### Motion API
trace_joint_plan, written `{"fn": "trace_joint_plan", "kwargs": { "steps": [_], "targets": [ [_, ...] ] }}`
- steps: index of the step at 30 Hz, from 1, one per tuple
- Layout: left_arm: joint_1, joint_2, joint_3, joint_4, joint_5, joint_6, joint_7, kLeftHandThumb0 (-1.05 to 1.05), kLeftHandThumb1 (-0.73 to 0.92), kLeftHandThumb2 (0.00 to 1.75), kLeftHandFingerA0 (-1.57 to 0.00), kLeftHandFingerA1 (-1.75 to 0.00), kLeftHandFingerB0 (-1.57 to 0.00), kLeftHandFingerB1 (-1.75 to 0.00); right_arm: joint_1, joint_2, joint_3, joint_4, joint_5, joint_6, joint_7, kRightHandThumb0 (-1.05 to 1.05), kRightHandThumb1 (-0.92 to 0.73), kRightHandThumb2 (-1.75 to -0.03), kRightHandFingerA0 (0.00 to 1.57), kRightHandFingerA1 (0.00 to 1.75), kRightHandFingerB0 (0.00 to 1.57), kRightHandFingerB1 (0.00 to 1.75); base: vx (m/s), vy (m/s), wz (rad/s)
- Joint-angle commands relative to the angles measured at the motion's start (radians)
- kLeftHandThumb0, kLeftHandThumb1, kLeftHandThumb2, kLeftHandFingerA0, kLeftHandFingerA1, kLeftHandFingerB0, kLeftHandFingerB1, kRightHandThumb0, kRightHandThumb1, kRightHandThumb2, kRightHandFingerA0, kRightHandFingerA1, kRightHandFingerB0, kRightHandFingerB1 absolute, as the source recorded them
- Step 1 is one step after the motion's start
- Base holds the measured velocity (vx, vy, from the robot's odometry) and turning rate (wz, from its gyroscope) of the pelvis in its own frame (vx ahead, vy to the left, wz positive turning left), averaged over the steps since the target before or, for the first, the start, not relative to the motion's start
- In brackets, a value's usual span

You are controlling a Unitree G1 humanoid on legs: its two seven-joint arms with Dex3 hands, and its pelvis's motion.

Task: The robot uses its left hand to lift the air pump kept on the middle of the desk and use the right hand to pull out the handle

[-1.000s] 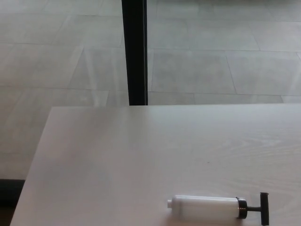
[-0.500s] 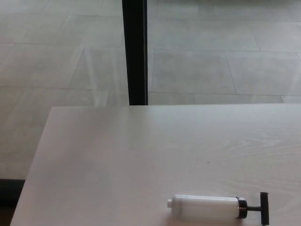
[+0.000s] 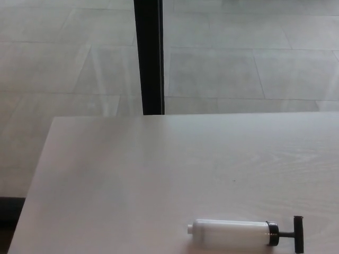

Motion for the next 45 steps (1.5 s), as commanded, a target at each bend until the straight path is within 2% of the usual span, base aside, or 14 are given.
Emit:
{"fn": "trace_joint_plan", "kwargs": {
  "steps": [1,7,8,9,24,25,28,32,34,36,39,40,42,45],
  "targets": [
    [-0.061,-0.204,-0.460,-0.702,0.116,0.243,0.026,-0.44,0.81,0.64,-0.48,-0.58,-0.43,-0.48,0.022,0.178,0.301,-0.573,0.000,0.099,0.057,-0.64,-0.68,-0.60,0.64,0.67,0.37,0.37,0.00,0.000,0.00],
    [-0.111,-0.323,-0.706,-0.724,0.251,0.225,-0.002,-0.55,0.75,0.62,-0.54,-0.82,-0.53,-0.56,0.023,0.281,0.414,-0.698,-0.060,0.114,-0.025,-0.50,-0.72,-0.61,0.64,0.68,0.37,0.39,0.00,0.000,0.00],
    [-0.114,-0.327,-0.755,-0.726,0.293,0.229,-0.009,-0.54,0.73,0.62,-0.54,-0.77,-0.55,-0.56,0.021,0.295,0.419,-0.702,-0.060,0.121,-0.036,-0.54,-0.57,-0.90,0.64,0.75,0.34,0.53,0.00,0.000,0.00],
    [-0.117,-0.339,-0.808,-0.725,0.324,0.238,-0.016,-0.50,0.70,0.61,-0.54,-0.81,-0.56,-0.57,0.026,0.306,0.427,-0.715,-0.054,0.139,-0.038,-0.51,-0.72,-0.61,0.63,0.72,0.39,0.40,0.00,0.000,0.00],
    [-0.056,-0.422,-1.293,-0.614,0.579,0.231,-0.050,-0.50,0.64,0.58,-0.52,-0.70,-0.48,-0.54,0.112,0.266,0.575,-0.730,-0.112,0.192,0.065,-0.47,-0.69,-0.61,0.73,0.78,0.49,0.44,0.00,0.000,0.00],
    [-0.059,-0.425,-1.310,-0.614,0.589,0.243,-0.046,-0.49,0.48,0.94,-0.51,-0.73,-0.36,-0.60,0.103,0.266,0.576,-0.716,-0.109,0.185,0.068,-0.46,-0.70,-0.61,0.72,0.79,0.49,0.45,0.00,0.000,0.00],
    [-0.092,-0.418,-1.402,-0.632,0.660,0.314,-0.059,-0.70,0.57,0.96,-0.28,-0.65,-0.27,-0.56,0.098,0.258,0.575,-0.727,-0.095,0.200,0.066,-0.45,-0.71,-0.61,0.72,0.79,0.52,0.45,0.00,0.000,0.00],
    [-0.123,-0.434,-1.488,-0.633,0.730,0.371,-0.041,-0.69,0.76,0.62,-0.13,-0.65,-0.23,-0.52,0.096,0.247,0.572,-0.733,-0.090,0.207,0.060,-0.42,-0.71,-0.61,0.71,0.78,0.51,0.46,0.00,0.000,0.00],
    [-0.115,-0.477,-1.489,-0.638,0.698,0.384,-0.007,-0.57,0.46,1.01,-0.24,-0.70,-0.39,-0.70,0.096,0.246,0.571,-0.732,-0.090,0.206,0.055,-0.42,-0.71,-0.61,0.72,0.81,0.53,0.47,0.00,0.000,0.00],
    [-0.117,-0.493,-1.501,-0.645,0.700,0.403,0.007,-0.58,0.59,0.72,-0.22,-0.86,-0.36,-0.69,0.090,0.244,0.574,-0.732,-0.091,0.213,0.050,-0.42,-0.71,-0.61,0.73,0.81,0.52,0.47,0.00,0.000,0.00],
    [-0.120,-0.495,-1.514,-0.666,0.712,0.432,0.008,-0.60,0.44,0.98,-0.23,-0.70,-0.34,-0.67,0.079,0.242,0.582,-0.728,-0.093,0.216,0.047,-0.42,-0.71,-0.61,0.72,0.81,0.53,0.47,0.00,0.000,0.00],
    [-0.126,-0.491,-1.537,-0.677,0.724,0.436,-0.009,-0.66,0.61,0.60,-0.16,-0.79,-0.22,-0.61,0.076,0.243,0.580,-0.727,-0.087,0.219,0.048,-0.41,-0.70,-0.61,0.72,0.80,0.54,0.47,0.00,0.000,0.00],
    [-0.138,-0.489,-1.554,-0.689,0.731,0.464,-0.027,-0.70,0.61,0.58,-0.11,-0.74,-0.18,-0.55,0.069,0.241,0.583,-0.730,-0.089,0.229,0.043,-0.40,-0.71,-0.61,0.72,0.78,0.53,0.46,0.00,0.000,0.00],
    [-0.222,-0.446,-1.655,-0.714,0.788,0.563,-0.158,-0.83,0.48,0.93,0.00,-0.49,-0.04,-0.42,0.063,0.235,0.583,-0.725,-0.091,0.226,0.046,-0.42,-0.71,-0.61,0.72,0.79,0.53,0.46,0.00,0.000,0.00]
  ]
}}
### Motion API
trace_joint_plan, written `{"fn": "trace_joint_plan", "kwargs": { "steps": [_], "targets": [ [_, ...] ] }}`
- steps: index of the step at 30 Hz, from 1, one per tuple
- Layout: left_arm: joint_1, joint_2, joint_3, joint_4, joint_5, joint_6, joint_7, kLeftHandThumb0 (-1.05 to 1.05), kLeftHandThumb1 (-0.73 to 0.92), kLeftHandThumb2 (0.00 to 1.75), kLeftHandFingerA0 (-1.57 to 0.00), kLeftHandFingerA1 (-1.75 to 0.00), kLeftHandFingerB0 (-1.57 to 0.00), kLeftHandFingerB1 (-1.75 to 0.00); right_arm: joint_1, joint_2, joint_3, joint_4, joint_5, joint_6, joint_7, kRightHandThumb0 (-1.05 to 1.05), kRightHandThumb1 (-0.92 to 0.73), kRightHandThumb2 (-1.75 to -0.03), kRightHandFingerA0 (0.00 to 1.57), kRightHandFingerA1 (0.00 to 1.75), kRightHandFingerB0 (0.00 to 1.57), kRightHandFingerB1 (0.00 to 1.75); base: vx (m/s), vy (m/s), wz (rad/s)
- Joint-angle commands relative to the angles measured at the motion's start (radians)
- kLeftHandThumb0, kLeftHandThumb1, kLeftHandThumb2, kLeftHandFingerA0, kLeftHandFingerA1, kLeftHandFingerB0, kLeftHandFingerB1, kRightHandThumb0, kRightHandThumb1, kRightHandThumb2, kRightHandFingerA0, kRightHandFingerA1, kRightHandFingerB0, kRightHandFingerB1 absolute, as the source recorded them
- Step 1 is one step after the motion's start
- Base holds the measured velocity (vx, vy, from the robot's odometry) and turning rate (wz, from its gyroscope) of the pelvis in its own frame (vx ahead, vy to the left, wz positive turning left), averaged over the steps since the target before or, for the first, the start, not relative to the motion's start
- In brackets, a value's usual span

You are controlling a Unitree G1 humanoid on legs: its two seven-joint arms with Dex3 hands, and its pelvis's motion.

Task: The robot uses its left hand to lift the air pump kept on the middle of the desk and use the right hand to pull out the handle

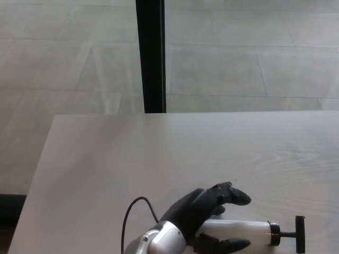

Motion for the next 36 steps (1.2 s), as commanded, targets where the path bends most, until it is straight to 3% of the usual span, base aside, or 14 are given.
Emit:
{"fn": "trace_joint_plan", "kwargs": {
  "steps": [1,3,6,15,24,25,26,29,30,31,32,33,34,36],
  "targets": [
    [-0.131,0.047,-0.237,-0.095,0.327,0.340,-0.159,-0.86,0.49,0.92,0.00,-0.41,-0.02,-0.35,0.009,-0.027,0.030,-0.048,-0.027,0.114,0.027,-0.42,-0.70,-0.61,0.73,0.79,0.53,0.46,0.00,0.000,0.00],
    [-0.171,0.076,-0.278,-0.116,0.334,0.393,-0.231,-0.96,0.54,0.95,0.00,-0.26,0.00,-0.12,-0.005,-0.030,0.031,-0.035,-0.031,0.107,0.027,-0.42,-0.70,-0.61,0.74,0.80,0.54,0.46,0.00,0.000,0.00],
    [-0.207,0.103,-0.357,-0.118,0.428,0.437,-0.256,-1.05,0.60,0.99,0.00,-0.17,0.00,0.00,-0.017,-0.025,0.031,-0.034,-0.030,0.111,0.020,-0.41,-0.70,-0.61,0.74,0.79,0.53,0.46,0.00,0.000,0.00],
    [-0.230,0.138,-0.503,-0.036,0.643,0.457,-0.209,-1.03,0.59,0.99,0.00,-0.19,0.00,0.00,-0.055,-0.020,0.042,-0.021,-0.036,0.106,0.014,-0.42,-0.70,-0.60,0.73,0.83,0.53,0.47,0.00,0.000,0.00],
    [-0.174,0.137,-0.521,0.060,0.742,0.449,-0.018,-0.90,0.51,0.87,0.00,-0.21,-0.08,-0.19,-0.087,-0.025,0.050,-0.003,-0.043,0.111,0.005,-0.44,-0.66,-0.62,0.73,0.87,0.54,0.48,0.00,0.000,0.00],
    [-0.164,0.126,-0.498,0.061,0.722,0.444,0.003,-0.83,0.47,0.85,0.00,-0.23,-0.06,-0.22,-0.091,-0.029,0.056,-0.006,-0.049,0.112,0.005,-0.41,-0.54,-0.95,0.78,0.88,0.48,0.62,0.00,0.000,0.00],
    [-0.156,0.113,-0.482,0.069,0.715,0.430,0.040,-0.39,0.44,1.01,-0.05,-0.55,0.00,-0.50,-0.093,-0.029,0.057,-0.008,-0.049,0.113,0.007,-0.43,-0.55,-0.94,0.78,0.89,0.49,0.62,0.00,0.000,0.00],
    [-0.143,0.096,-0.453,0.082,0.712,0.409,0.094,-0.39,0.44,1.01,-0.05,-0.55,0.00,-0.50,-0.107,-0.028,0.062,-0.007,-0.049,0.114,0.009,-0.43,-0.55,-0.94,0.78,0.89,0.49,0.62,0.00,0.000,0.00],
    [-0.133,0.077,-0.434,0.105,0.708,0.386,0.153,-0.61,0.49,0.89,-0.59,-0.78,-0.31,-0.55,-0.109,-0.027,0.066,-0.003,-0.054,0.111,0.009,-0.41,-0.68,-0.60,0.76,0.91,0.57,0.49,0.00,0.000,0.00],
    [-0.121,0.055,-0.413,0.132,0.700,0.359,0.227,-0.61,0.49,0.89,-0.59,-0.78,-0.31,-0.55,-0.111,-0.026,0.070,0.001,-0.059,0.106,0.009,-0.41,-0.68,-0.60,0.76,0.91,0.57,0.49,0.00,0.000,0.00],
    [-0.118,0.042,-0.403,0.146,0.692,0.343,0.247,-0.58,0.50,0.90,-0.63,-0.78,-0.34,-0.57,-0.113,-0.025,0.070,0.006,-0.060,0.103,0.010,-0.41,-0.68,-0.60,0.77,0.90,0.57,0.49,0.00,0.000,0.00],
    [-0.115,0.029,-0.397,0.165,0.688,0.324,0.266,-0.54,0.68,0.59,-0.65,-0.84,-0.42,-0.49,-0.112,-0.025,0.073,0.010,-0.064,0.092,0.014,-0.42,-0.68,-0.60,0.76,0.89,0.56,0.49,0.00,0.000,0.00],
    [-0.118,0.015,-0.401,0.189,0.696,0.316,0.289,-0.53,0.70,0.63,-0.67,-0.93,-0.51,-0.54,-0.115,-0.031,0.082,0.010,-0.076,0.097,0.014,-0.42,-0.55,-0.94,0.79,0.88,0.50,0.62,0.00,0.000,0.00],
    [-0.121,0.006,-0.397,0.197,0.701,0.314,0.283,-0.52,0.71,0.64,-0.67,-0.96,-0.54,-0.57,-0.120,-0.034,0.087,0.013,-0.085,0.098,0.012,-0.40,-0.54,-0.95,0.79,0.87,0.49,0.62,0.00,0.000,0.00]
  ]
}}
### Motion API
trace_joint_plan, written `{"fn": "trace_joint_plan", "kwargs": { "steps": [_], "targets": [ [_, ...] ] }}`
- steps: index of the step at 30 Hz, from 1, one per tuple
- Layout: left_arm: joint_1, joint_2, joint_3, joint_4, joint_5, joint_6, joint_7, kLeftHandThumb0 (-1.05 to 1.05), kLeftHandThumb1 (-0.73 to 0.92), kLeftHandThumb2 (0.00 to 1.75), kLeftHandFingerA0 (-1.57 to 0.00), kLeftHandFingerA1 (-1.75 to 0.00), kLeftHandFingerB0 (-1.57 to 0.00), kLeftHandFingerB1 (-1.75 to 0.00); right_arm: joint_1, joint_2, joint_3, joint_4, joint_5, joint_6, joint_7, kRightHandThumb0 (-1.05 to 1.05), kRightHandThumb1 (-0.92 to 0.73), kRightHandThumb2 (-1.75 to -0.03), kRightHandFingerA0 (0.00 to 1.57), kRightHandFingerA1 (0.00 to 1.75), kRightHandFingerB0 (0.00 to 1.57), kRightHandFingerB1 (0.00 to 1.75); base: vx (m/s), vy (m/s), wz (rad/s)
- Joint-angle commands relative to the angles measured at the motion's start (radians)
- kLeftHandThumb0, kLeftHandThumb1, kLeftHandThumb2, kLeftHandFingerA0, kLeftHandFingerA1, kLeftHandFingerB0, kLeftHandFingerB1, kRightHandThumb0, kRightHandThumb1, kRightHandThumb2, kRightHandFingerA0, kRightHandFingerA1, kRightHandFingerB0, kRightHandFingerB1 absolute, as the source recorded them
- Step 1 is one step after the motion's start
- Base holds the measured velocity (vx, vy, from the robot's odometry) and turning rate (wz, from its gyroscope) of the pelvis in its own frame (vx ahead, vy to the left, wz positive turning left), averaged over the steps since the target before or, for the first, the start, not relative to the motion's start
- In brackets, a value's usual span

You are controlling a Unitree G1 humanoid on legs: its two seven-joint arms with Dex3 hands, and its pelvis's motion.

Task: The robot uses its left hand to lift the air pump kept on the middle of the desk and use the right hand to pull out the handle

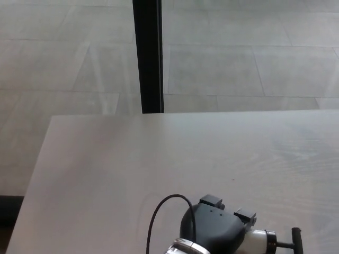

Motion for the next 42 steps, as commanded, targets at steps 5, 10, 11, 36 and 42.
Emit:
{"fn": "trace_joint_plan", "kwargs": {
  "steps": [5,10,11,36,42],
  "targets": [
    [0.055,-0.031,0.073,0.172,0.190,0.001,0.264,-0.48,0.71,0.65,-0.75,-1.08,-0.57,-0.64,-0.057,-0.031,0.020,0.033,-0.056,0.037,0.012,-0.41,-0.55,-0.94,0.78,0.90,0.54,0.64,0.00,0.000,0.00],
    [0.096,-0.051,0.156,0.220,0.147,-0.085,0.321,-0.26,0.61,0.81,-0.89,-1.72,-0.59,-0.69,-0.069,-0.032,0.017,0.036,-0.060,0.042,0.014,-0.36,-0.54,-0.94,0.77,0.89,0.56,0.65,0.00,0.000,0.00],
    [0.099,-0.054,0.162,0.223,0.154,-0.091,0.322,-0.26,0.61,0.81,-0.89,-1.72,-0.59,-0.69,-0.070,-0.031,0.016,0.036,-0.061,0.042,0.014,-0.36,-0.54,-0.94,0.77,0.89,0.56,0.65,0.00,0.000,0.00],
    [0.174,-0.058,0.371,0.273,0.151,-0.283,0.262,-0.25,0.77,0.75,-0.77,-1.55,-0.73,-0.83,-0.069,-0.022,0.032,0.020,-0.104,0.069,0.053,-0.35,-0.67,-0.60,0.75,0.83,0.58,0.50,0.00,0.000,0.00],
    [0.106,-0.022,0.480,0.266,0.127,-0.426,0.361,-0.15,0.76,0.85,-0.67,-1.75,-0.55,-1.54,-0.084,-0.064,0.085,-0.003,-0.118,0.193,0.113,-0.37,-0.69,-0.61,0.79,0.80,0.54,0.46,0.00,0.000,0.00]
  ]
}}
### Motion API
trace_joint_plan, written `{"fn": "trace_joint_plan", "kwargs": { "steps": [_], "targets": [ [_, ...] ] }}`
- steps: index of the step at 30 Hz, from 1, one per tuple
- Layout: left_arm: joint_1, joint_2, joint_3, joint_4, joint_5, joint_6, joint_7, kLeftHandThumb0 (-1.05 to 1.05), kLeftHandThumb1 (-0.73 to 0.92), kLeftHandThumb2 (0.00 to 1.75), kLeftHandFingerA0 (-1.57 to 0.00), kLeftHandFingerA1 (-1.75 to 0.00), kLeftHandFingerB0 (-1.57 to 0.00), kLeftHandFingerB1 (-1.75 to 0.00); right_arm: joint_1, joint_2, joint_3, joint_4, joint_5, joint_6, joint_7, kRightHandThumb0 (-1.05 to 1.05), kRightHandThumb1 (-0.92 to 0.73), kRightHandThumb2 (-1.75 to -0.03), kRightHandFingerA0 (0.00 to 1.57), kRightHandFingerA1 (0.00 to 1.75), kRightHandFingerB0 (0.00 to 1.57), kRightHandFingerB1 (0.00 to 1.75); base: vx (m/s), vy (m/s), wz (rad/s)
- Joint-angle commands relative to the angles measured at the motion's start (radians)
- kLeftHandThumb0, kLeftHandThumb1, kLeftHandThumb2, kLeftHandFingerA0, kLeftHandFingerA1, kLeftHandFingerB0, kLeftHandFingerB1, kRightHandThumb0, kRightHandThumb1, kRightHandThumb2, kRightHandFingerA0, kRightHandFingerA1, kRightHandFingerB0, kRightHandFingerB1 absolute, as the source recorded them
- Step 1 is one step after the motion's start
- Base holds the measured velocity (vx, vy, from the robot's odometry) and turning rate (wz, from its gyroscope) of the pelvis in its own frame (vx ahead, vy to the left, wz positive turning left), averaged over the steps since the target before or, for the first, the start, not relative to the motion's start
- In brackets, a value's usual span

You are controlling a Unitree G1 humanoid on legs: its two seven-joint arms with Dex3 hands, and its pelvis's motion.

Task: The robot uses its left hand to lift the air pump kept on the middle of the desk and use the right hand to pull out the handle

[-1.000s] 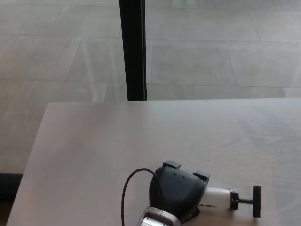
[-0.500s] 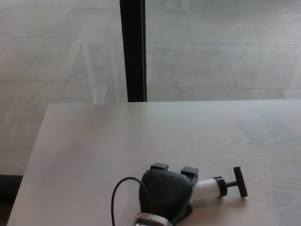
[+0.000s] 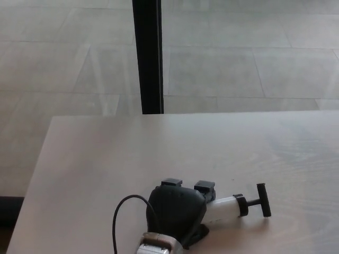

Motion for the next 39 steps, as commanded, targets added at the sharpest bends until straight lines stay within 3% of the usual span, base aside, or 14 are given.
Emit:
{"fn": "trace_joint_plan", "kwargs": {
  "steps": [1,5,12,13,14,15,21,22,23,29,32,36,37,39],
  "targets": [
    [-0.041,0.038,0.085,0.015,-0.044,-0.153,0.050,-0.15,0.76,0.85,-0.67,-1.75,-0.55,-1.54,-0.022,-0.046,0.033,-0.022,-0.019,0.123,0.060,-0.37,-0.69,-0.61,0.79,0.80,0.54,0.46,0.00,0.000,0.00],
    [-0.125,0.058,0.167,-0.005,-0.052,-0.216,0.079,-0.09,0.60,1.09,-0.72,-1.75,-0.58,-1.66,-0.027,-0.058,0.076,-0.048,-0.019,0.164,0.099,-0.39,-0.69,-0.60,0.80,0.79,0.55,0.46,0.00,0.000,0.00],
    [-0.188,0.085,0.223,-0.026,-0.055,-0.313,0.095,-0.11,0.56,1.06,-0.76,-1.75,-0.63,-1.61,-0.021,-0.054,0.153,-0.110,-0.035,0.229,0.130,-0.43,-0.68,-0.60,0.77,0.83,0.56,0.47,0.00,0.000,0.00],
    [-0.199,0.086,0.226,-0.024,-0.050,-0.329,0.109,-0.14,0.53,1.09,-0.78,-1.75,-0.66,-1.59,-0.022,-0.045,0.167,-0.119,-0.036,0.228,0.134,-0.45,-0.52,-0.94,0.79,0.86,0.46,0.61,0.00,0.000,0.00],
    [-0.201,0.085,0.227,-0.023,-0.047,-0.335,0.115,-0.14,0.53,1.09,-0.78,-1.75,-0.66,-1.59,-0.020,-0.041,0.172,-0.122,-0.038,0.226,0.134,-0.45,-0.52,-0.94,0.79,0.86,0.46,0.61,0.00,0.000,0.00],
    [-0.203,0.084,0.228,-0.027,-0.041,-0.333,0.110,-0.17,0.53,1.08,-0.78,-1.75,-0.68,-1.56,-0.023,-0.033,0.180,-0.125,-0.039,0.233,0.131,-0.51,-0.66,-0.59,0.73,0.83,0.57,0.48,0.00,0.000,0.00],
    [-0.199,0.075,0.212,-0.023,-0.004,-0.355,0.150,-0.16,0.47,1.10,-0.84,-1.75,-0.73,-1.52,-0.067,0.005,0.270,-0.125,-0.075,0.241,0.137,-0.57,-0.65,-0.59,0.70,0.76,0.49,0.44,0.00,0.000,0.00],
    [-0.191,0.075,0.206,-0.023,0.004,-0.354,0.151,-0.18,0.50,1.06,-0.82,-1.74,-0.72,-1.50,-0.080,0.011,0.291,-0.124,-0.083,0.231,0.143,-0.61,-0.51,-0.89,0.68,0.78,0.41,0.56,0.00,0.000,0.00],
    [-0.186,0.076,0.203,-0.020,0.005,-0.357,0.145,-0.18,0.53,1.05,-0.83,-1.74,-0.72,-1.49,-0.092,0.016,0.300,-0.119,-0.084,0.230,0.147,-0.60,-0.65,-0.60,0.70,0.74,0.44,0.42,0.00,0.000,0.00],
    [-0.169,0.093,0.191,-0.015,0.032,-0.358,0.147,-0.23,0.58,0.95,-0.86,-1.69,-0.81,-1.16,-0.123,0.033,0.319,-0.116,-0.086,0.214,0.170,-0.60,-0.63,-0.59,0.63,0.82,0.37,0.39,0.00,0.000,0.00],
    [-0.163,0.103,0.189,-0.003,0.041,-0.372,0.165,-0.32,0.65,0.83,-0.99,-1.70,-0.85,-0.75,-0.146,0.037,0.335,-0.115,-0.101,0.213,0.175,-0.57,-0.59,-0.58,0.63,0.94,0.34,0.37,0.00,0.000,0.00],
    [-0.154,0.103,0.200,-0.002,0.035,-0.379,0.168,-0.28,0.58,0.84,-0.93,-1.62,-0.90,-0.94,-0.156,0.044,0.333,-0.115,-0.098,0.203,0.191,-0.52,-0.51,-0.56,0.67,1.00,0.37,0.39,0.00,0.000,0.00],
    [-0.150,0.102,0.202,-0.005,0.034,-0.377,0.162,-0.27,0.59,0.86,-0.89,-1.62,-0.87,-0.94,-0.157,0.046,0.331,-0.117,-0.098,0.200,0.191,-0.55,-0.36,-0.78,0.77,0.94,0.33,0.53,0.00,0.000,0.00],
    [-0.150,0.104,0.200,-0.004,0.044,-0.377,0.165,-0.29,0.61,0.82,-0.89,-1.60,-0.87,-0.90,-0.157,0.049,0.329,-0.118,-0.105,0.195,0.188,-0.47,-0.51,-0.55,0.75,0.98,0.45,0.43,0.00,0.000,0.00]
  ]
}}
